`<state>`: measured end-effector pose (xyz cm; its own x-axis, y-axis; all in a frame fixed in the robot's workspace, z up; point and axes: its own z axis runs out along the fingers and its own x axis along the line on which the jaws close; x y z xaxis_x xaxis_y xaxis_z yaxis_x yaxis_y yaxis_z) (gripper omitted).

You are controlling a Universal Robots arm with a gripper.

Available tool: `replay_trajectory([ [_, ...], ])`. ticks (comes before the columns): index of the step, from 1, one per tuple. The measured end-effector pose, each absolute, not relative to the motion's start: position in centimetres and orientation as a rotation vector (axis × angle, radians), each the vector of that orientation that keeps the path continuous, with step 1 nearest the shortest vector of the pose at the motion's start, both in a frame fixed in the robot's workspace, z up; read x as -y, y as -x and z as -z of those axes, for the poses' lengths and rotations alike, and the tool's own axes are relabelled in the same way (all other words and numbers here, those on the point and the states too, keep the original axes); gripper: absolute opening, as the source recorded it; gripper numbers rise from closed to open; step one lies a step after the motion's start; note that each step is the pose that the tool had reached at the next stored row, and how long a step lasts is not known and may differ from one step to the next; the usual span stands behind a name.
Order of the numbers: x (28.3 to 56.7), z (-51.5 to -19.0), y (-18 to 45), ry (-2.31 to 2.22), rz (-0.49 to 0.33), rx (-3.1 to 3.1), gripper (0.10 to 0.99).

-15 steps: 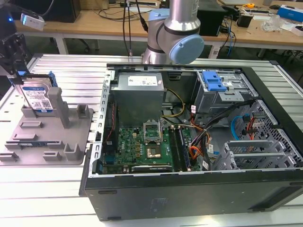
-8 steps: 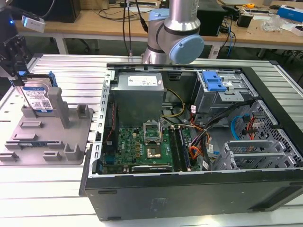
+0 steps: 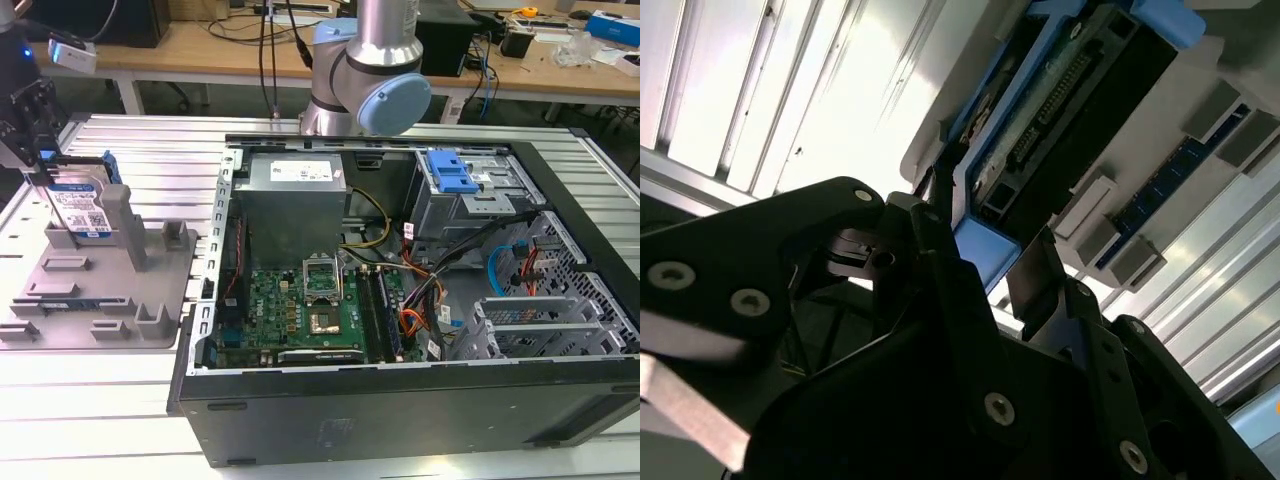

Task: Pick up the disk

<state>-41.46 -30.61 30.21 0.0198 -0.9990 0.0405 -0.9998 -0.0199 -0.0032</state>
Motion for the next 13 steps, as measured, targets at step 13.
replay_trajectory([
  [13,30.61,-29.60,41.46,-2.231,-0.046,2.172,0.482],
])
